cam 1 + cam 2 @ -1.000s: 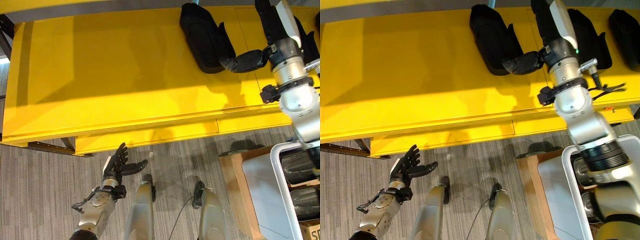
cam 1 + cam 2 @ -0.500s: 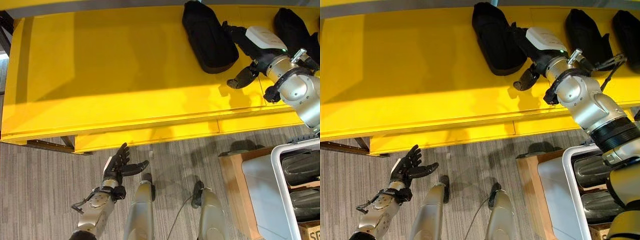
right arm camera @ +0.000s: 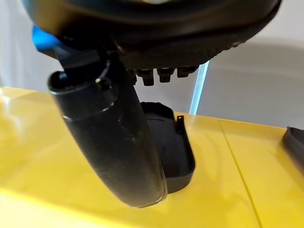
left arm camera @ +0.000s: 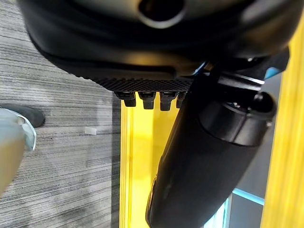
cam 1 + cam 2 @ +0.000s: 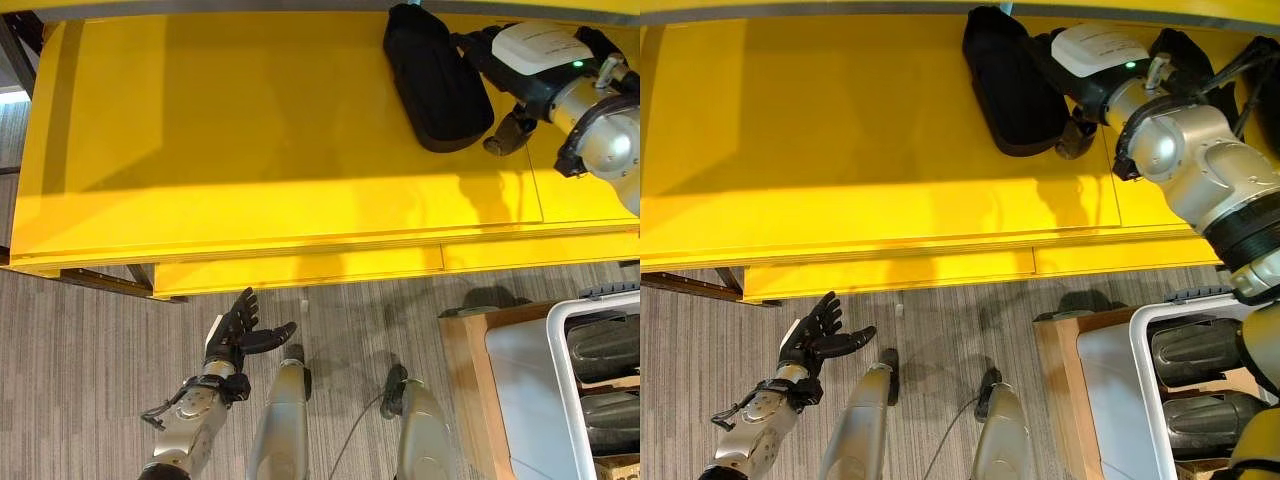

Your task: Move parts from the plastic box to the shelf.

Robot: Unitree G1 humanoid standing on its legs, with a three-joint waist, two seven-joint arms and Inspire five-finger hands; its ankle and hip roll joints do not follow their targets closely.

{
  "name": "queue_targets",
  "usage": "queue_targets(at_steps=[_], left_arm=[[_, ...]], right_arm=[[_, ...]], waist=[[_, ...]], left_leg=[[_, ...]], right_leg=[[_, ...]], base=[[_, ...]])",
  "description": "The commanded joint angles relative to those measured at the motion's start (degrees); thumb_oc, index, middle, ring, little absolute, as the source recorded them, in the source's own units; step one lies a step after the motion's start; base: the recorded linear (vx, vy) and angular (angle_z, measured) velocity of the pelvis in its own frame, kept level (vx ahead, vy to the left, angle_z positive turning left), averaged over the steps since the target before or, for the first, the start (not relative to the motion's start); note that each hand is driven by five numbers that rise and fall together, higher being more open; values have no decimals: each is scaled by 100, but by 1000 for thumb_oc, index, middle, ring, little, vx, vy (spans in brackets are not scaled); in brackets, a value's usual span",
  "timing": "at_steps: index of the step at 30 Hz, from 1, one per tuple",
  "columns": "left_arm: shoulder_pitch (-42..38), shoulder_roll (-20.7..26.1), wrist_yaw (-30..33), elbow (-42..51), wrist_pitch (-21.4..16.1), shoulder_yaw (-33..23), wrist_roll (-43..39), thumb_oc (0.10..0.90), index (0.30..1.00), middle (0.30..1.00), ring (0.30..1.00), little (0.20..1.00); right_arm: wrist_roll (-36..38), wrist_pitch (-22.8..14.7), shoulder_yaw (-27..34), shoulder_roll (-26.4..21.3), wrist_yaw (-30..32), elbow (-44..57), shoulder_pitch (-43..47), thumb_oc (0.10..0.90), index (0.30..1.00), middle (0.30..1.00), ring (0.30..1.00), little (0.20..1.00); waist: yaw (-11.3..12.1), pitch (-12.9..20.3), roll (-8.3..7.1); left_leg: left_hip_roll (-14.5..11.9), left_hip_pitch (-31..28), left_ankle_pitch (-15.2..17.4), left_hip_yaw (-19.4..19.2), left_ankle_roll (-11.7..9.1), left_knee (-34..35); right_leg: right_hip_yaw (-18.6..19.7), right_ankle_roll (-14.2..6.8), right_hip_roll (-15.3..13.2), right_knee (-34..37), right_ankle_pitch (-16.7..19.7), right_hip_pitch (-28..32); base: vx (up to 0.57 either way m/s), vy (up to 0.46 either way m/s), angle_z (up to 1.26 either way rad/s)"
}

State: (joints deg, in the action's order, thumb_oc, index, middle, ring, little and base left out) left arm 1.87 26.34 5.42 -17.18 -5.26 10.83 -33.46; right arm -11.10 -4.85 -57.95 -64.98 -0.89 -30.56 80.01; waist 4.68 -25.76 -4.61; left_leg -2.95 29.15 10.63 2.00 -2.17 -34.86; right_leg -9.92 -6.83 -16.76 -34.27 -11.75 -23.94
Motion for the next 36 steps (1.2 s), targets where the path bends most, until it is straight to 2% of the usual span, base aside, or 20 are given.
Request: queue_targets(at_steps=[1,12,29,36], left_arm=[[204,468,-178,744,-540,-104,-21,900,1000,1000,1000,1000],[241,460,-168,789,-570,-167,-86,900,1000,1000,1000,1000],[45,396,-78,830,-632,-84,-136,900,1000,1000,1000,1000],[8,396,-60,834,-640,-88,-116,900,1000,1000,1000,1000]], right_arm=[[-46,16,-254,-573,243,-50,1154,900,1000,1000,1000,1000],[78,51,-183,-564,153,-354,891,900,1000,1000,1000,1000],[-35,99,164,164,193,-846,481,900,1000,1000,1000,1000],[-114,119,292,292,202,-960,247,900,1000,1000,1000,1000]], waist=[[81,345,-64],[107,257,-43],[178,154,53],[198,135,63]], left_leg=[[-372,-398,364,512,-311,76],[-338,-300,350,490,-293,80],[-315,-165,327,519,-285,20],[-303,-101,331,540,-277,-38]], right_leg=[[186,117,94,-58,182,-68],[174,110,77,-74,183,-153],[182,130,98,-136,167,-267],[165,141,86,-193,152,-303]], base=[[13,-7,4],[7,-2,1],[-2,0,0],[0,0,0]])
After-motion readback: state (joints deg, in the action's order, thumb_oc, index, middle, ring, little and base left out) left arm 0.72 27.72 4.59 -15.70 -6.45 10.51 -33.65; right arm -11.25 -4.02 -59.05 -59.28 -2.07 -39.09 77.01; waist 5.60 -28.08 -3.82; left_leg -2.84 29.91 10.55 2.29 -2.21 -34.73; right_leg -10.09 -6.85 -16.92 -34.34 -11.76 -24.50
